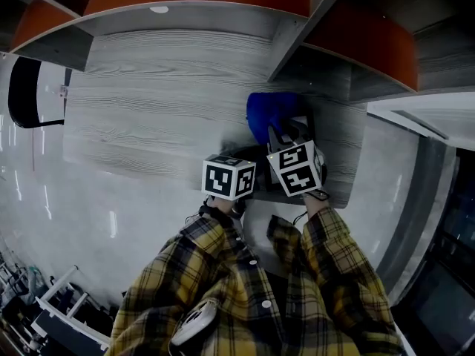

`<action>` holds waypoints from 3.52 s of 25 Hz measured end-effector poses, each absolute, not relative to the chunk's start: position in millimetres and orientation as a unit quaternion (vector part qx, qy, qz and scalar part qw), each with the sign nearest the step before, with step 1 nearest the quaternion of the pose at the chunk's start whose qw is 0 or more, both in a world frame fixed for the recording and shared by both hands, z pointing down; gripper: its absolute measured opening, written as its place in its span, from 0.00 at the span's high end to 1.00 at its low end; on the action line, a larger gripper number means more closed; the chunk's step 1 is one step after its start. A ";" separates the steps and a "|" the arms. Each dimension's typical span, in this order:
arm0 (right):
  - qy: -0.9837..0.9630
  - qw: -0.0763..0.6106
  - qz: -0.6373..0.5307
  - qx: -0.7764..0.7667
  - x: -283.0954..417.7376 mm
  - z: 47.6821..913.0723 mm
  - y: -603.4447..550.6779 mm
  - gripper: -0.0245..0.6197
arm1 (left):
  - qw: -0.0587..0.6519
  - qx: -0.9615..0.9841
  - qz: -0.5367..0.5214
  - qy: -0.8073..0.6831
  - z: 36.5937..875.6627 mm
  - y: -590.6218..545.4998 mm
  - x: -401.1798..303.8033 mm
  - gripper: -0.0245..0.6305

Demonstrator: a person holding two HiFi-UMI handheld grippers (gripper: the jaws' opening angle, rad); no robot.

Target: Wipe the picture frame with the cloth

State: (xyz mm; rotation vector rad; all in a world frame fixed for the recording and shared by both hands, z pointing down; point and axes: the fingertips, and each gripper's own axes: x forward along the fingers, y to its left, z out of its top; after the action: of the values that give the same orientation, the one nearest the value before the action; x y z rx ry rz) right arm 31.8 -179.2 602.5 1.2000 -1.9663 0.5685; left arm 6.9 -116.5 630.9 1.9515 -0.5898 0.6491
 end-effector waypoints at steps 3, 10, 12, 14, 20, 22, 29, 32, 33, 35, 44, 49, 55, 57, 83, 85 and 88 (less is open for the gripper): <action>-0.758 0.430 0.165 0.463 35.0 612.8 -178.6 0.90 | 0.482 0.799 0.266 -0.241 630.9 -116.8 6.5 0.89; -0.728 0.464 0.159 0.479 76.1 621.9 -169.2 0.90 | 0.486 0.797 0.265 -0.241 630.3 -116.7 5.6 0.89; -0.721 0.464 0.165 0.488 90.5 621.5 -166.6 0.90 | 0.484 0.798 0.265 -0.242 629.9 -116.7 5.5 0.89; -0.714 0.468 0.163 0.494 101.0 621.0 -165.0 0.90 | 0.483 0.798 0.265 -0.243 629.8 -117.3 4.8 0.89; -0.696 0.473 0.166 0.514 126.9 618.3 -159.6 0.90 | 0.485 0.798 0.265 -0.242 630.4 -117.0 6.0 0.89; -0.691 0.476 0.164 0.519 131.8 617.0 -157.8 0.90 | 0.484 0.798 0.265 -0.243 630.8 -117.2 5.9 0.89; -0.646 0.463 0.215 0.567 172.9 616.7 -144.3 0.90 | 0.485 0.798 0.267 -0.240 631.6 -117.7 6.5 0.89; -0.652 0.433 0.226 0.579 171.9 603.4 -141.6 0.90 | 0.482 0.799 0.268 -0.240 631.8 -117.3 6.1 0.89; -0.661 0.418 0.228 0.580 165.1 596.6 -142.6 0.90 | 0.482 0.799 0.269 -0.240 631.6 -117.2 5.7 0.89; -0.683 0.379 0.236 0.578 143.3 582.1 -146.7 0.90 | 0.482 0.798 0.270 -0.241 631.3 -116.9 4.9 0.89; -0.740 0.206 0.351 0.535 37.0 547.6 -154.9 0.90 | 0.482 0.798 0.272 -0.239 631.7 -117.5 5.9 0.89; -0.723 0.312 0.350 0.508 33.1 603.2 -129.0 0.90 | 0.483 0.798 0.270 -0.238 631.4 -117.4 6.4 0.89; -0.712 0.346 0.338 0.509 49.3 621.4 -115.6 0.90 | 0.482 0.799 0.273 -0.234 631.1 -117.5 5.5 0.88; -0.705 0.351 0.338 0.515 60.3 623.0 -113.2 0.90 | 0.484 0.798 0.274 -0.232 631.5 -117.5 5.7 0.88; -0.631 0.286 0.389 0.607 164.0 601.2 -77.7 0.90 | 0.482 0.798 0.280 -0.228 632.2 -117.7 5.8 0.88; -0.649 0.221 0.413 0.600 144.5 577.6 -86.1 0.90 | 0.484 0.797 0.279 -0.228 632.4 -117.6 5.8 0.88; -0.671 0.106 0.456 0.575 107.9 538.4 -100.5 0.90 | 0.483 0.797 0.281 -0.228 632.4 -117.6 6.4 0.88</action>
State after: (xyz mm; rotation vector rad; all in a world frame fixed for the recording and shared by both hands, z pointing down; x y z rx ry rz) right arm 107.9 -100.5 538.4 1.6931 -1.9772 1.3439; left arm 6.4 -117.6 632.4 1.9422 -0.5557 0.6845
